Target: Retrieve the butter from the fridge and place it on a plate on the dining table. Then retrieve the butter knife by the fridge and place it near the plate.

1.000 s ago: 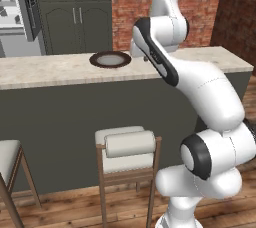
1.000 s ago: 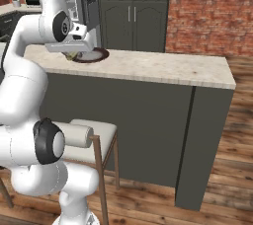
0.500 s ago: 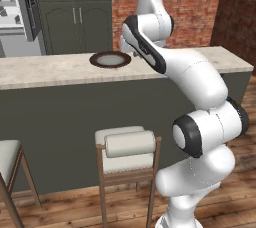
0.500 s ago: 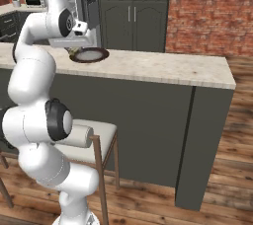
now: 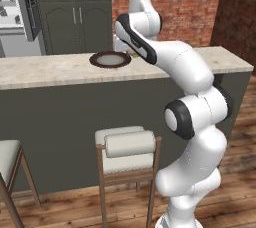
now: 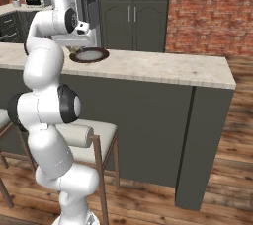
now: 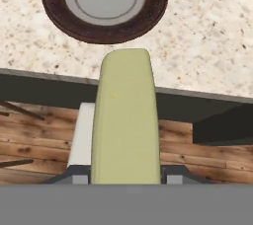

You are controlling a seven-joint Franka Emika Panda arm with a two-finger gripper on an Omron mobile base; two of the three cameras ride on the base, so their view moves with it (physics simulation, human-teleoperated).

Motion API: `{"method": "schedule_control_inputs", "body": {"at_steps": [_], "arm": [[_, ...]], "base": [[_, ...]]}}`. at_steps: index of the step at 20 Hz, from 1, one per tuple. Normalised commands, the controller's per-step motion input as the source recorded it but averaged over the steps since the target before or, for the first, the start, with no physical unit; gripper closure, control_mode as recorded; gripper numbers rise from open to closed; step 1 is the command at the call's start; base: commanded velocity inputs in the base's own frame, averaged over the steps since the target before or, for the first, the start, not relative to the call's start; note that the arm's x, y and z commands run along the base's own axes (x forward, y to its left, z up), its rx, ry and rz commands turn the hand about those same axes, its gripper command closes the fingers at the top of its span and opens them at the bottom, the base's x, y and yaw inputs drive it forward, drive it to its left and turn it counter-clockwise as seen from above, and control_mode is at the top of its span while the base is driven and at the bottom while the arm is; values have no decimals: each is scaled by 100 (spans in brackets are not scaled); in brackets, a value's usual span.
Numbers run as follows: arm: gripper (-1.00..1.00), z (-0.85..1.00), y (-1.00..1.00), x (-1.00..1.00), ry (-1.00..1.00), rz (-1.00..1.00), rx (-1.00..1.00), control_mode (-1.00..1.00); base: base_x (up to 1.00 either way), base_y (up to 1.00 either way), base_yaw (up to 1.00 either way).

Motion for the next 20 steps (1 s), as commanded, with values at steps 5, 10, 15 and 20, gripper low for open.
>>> {"method": "schedule_control_inputs", "body": {"at_steps": [5,10,15,20], "arm": [[100,-27,1,45,8,0,-1,-100],[100,-1,4,37,0,0,0,-100],[100,-1,7,26,1,0,-2,-100],[100,-17,6,25,5,0,-3,-100]], "base": [[0,0,0],[0,0,0],[0,0,0],[0,0,0]]}}
